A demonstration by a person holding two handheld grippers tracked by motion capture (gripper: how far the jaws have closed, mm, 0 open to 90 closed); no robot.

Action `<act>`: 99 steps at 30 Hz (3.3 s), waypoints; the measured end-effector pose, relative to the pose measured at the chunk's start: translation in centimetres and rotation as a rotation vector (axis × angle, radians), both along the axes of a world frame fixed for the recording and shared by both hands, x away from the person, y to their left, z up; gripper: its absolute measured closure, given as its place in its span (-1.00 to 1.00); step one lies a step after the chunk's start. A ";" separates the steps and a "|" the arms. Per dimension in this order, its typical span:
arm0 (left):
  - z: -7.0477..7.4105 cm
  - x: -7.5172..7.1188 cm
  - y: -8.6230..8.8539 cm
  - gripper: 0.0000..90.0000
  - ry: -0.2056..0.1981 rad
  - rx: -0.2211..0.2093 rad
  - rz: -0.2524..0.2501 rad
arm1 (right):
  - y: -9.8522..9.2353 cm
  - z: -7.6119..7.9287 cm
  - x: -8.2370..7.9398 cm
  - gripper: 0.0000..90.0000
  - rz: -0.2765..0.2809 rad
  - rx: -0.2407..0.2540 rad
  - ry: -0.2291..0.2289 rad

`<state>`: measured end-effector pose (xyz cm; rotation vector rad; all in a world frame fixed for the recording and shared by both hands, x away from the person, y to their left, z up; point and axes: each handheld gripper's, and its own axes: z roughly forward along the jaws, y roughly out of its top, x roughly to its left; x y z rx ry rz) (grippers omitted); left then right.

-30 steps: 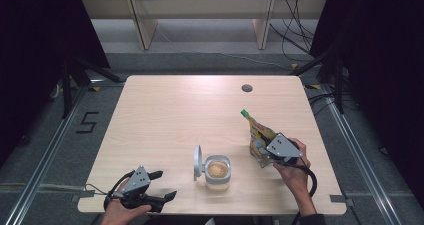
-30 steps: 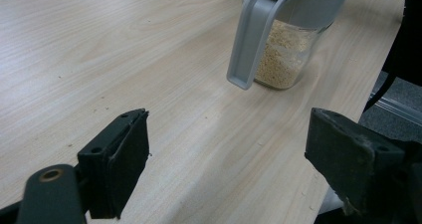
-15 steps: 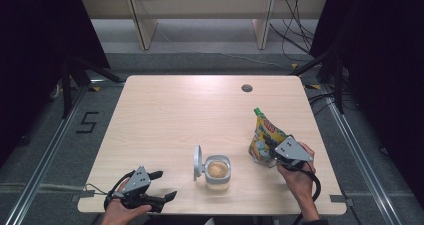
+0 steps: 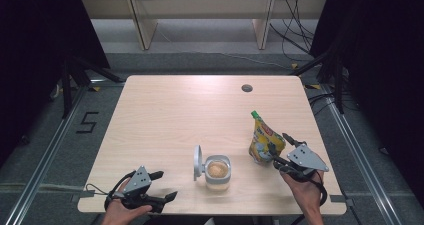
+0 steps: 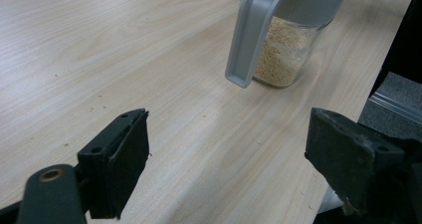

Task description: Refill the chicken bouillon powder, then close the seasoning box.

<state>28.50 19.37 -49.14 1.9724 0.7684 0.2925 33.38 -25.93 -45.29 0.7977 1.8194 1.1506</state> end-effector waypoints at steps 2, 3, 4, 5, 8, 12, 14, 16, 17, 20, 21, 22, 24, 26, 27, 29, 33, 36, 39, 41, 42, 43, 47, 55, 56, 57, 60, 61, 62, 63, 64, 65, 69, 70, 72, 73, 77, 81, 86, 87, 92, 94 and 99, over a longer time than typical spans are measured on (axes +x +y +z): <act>0.0 0.0 0.0 -0.63 0.001 0.000 0.001 | 0.0 0.1 -0.6 -0.12 -0.004 0.023 0.016; 0.0 0.0 0.0 -0.63 0.001 -0.001 0.001 | 0.0 0.2 -0.9 -0.12 -0.001 0.027 0.024; 0.0 0.0 0.0 -0.63 0.001 -0.001 0.001 | 0.1 0.2 -1.3 -0.13 -0.003 0.040 0.037; 0.0 0.0 0.0 -0.63 0.000 -0.001 0.001 | 0.2 0.2 -1.5 -0.14 0.000 0.049 0.038; 0.0 0.0 0.0 -0.63 0.001 -0.002 0.002 | 0.3 0.3 -2.1 -0.17 0.004 0.047 0.074; 0.1 0.0 0.0 -0.63 0.001 0.003 0.001 | 0.3 0.0 -2.5 -0.20 0.021 0.091 0.129; 0.0 0.0 0.0 -0.63 0.002 -0.002 0.000 | 0.0 -0.1 -2.7 -0.22 0.029 0.090 0.127; 0.0 0.0 0.0 -0.63 0.001 0.000 0.000 | -0.1 -0.3 -2.9 -0.26 0.026 0.105 0.149; 0.1 0.0 0.1 -0.63 -0.002 0.011 0.010 | -0.1 -0.4 -3.1 -0.25 0.031 0.114 0.188; 0.1 0.2 0.2 -0.63 -0.020 0.012 -0.008 | -0.2 -0.5 -3.5 -0.27 0.037 0.120 0.203; 0.1 0.2 0.1 -0.63 -0.016 0.001 0.000 | -0.2 -0.5 -3.6 -0.27 0.035 0.116 0.199; 0.1 0.2 0.2 -0.63 -0.019 0.013 -0.006 | -0.2 -0.5 -3.8 -0.27 0.036 0.125 0.217; 0.1 0.2 0.2 -0.63 -0.018 0.007 -0.007 | -0.2 -0.5 -4.1 -0.27 0.034 0.123 0.211; 0.0 0.2 0.1 -0.63 -0.016 0.006 -0.008 | -0.2 -0.5 -4.4 -0.26 0.029 0.119 0.203; 0.0 0.2 0.1 -0.63 -0.016 0.006 -0.007 | -0.2 -0.4 -4.6 -0.26 0.024 0.114 0.196; 0.0 0.2 0.1 -0.63 -0.014 -0.003 0.000 | 0.0 -0.3 -5.1 -0.26 0.017 0.136 0.211; 0.0 0.2 0.2 -0.63 -0.018 0.001 -0.001 | 0.1 -0.5 -5.4 -0.26 0.043 0.116 0.217; 0.1 0.1 0.3 -0.63 -0.014 0.019 0.014 | 0.2 -0.5 -6.0 -0.27 0.026 0.129 0.241; 0.0 0.1 0.2 -0.63 -0.002 -0.002 0.024 | 0.1 -0.7 -6.2 -0.27 0.025 0.115 0.222; 0.0 0.1 0.2 -0.63 -0.001 -0.002 0.026 | 0.3 -0.8 -6.6 -0.27 0.025 0.137 0.273; 0.0 0.1 0.2 -0.62 -0.002 -0.002 0.025 | 0.3 -0.9 -6.6 -0.28 0.046 0.131 0.276; 0.0 0.1 0.2 -0.59 -0.003 0.002 0.025 | 0.2 -0.8 -6.8 -0.28 0.032 0.122 0.281; 0.0 0.3 0.4 -0.44 0.005 -0.033 0.025 | 0.4 -0.9 -6.9 -0.28 0.041 0.108 0.274; 0.3 0.1 0.8 0.56 -0.017 -0.086 -0.026 | 0.6 -1.1 -7.4 -0.28 0.056 0.102 0.294; 0.6 0.0 0.9 0.76 -0.032 -0.098 -0.031 | 0.6 -1.2 -7.3 -0.28 0.072 0.096 0.286; 0.7 -0.1 0.8 0.85 -0.043 -0.104 -0.033 | 0.5 -1.1 -7.4 -0.28 0.067 0.085 0.278; 1.5 -0.4 0.5 0.98 -0.096 -0.056 -0.064 | 0.5 -1.1 -7.6 -0.28 0.060 0.093 0.292; 1.5 -0.5 0.2 0.98 -0.088 -0.063 -0.056 | 0.7 -1.1 -7.8 -0.28 0.047 0.112 0.307; 1.5 -0.5 0.2 0.98 -0.088 -0.063 -0.056 | 0.7 -1.1 -7.8 -0.28 0.047 0.112 0.307; 1.7 -0.6 -0.2 0.98 -0.107 -0.032 -0.068 | 0.5 -1.2 -7.7 -0.28 0.061 0.093 0.300; 1.7 -0.6 -0.2 0.98 -0.107 -0.032 -0.068 | 0.6 -1.2 -7.8 -0.27 0.060 0.095 0.298; 1.9 -0.4 -0.4 0.98 -0.110 -0.014 -0.077 | 0.6 -1.3 -7.7 -0.27 0.069 0.095 0.291; 2.2 0.1 -1.0 0.98 -0.096 -0.015 -0.075 | 0.6 -1.2 -7.7 -0.27 0.067 0.084 0.286; 2.4 0.4 -1.1 0.99 -0.104 -0.007 -0.093 | 0.7 -1.2 -7.8 -0.27 0.069 0.096 0.297; 2.6 0.8 -1.7 0.98 -0.099 -0.016 -0.099 | 0.5 -1.2 -7.5 -0.27 0.073 0.070 0.259; 2.8 0.9 -2.0 0.98 -0.081 -0.021 -0.096 | 0.5 -1.3 -7.5 -0.27 0.072 0.070 0.263; 3.5 1.5 -3.0 0.98 -0.093 -0.027 -0.113 | 0.5 -1.3 -7.5 -0.27 0.069 0.064 0.259; 4.2 1.9 -3.6 0.99 -0.101 -0.019 -0.131 | 0.6 -1.3 -7.7 -0.27 0.068 0.080 0.297; 4.3 2.2 -4.0 0.98 -0.089 -0.027 -0.135 | 0.7 -1.4 -7.6 -0.27 0.075 0.075 0.298; 4.4 2.4 -4.1 0.98 -0.095 -0.014 -0.139 | 0.6 -1.4 -7.5 -0.27 0.074 0.060 0.270; 4.7 2.5 -4.3 0.98 -0.086 -0.021 -0.142 | 0.7 -1.5 -7.6 -0.27 0.076 0.076 0.295; 5.1 2.6 -4.3 0.98 -0.087 -0.035 -0.143 | 0.7 -1.5 -7.5 -0.27 0.076 0.075 0.296; 5.7 2.7 -4.7 0.98 -0.099 -0.036 -0.154 | 0.6 -1.5 -7.4 -0.27 0.076 0.056 0.267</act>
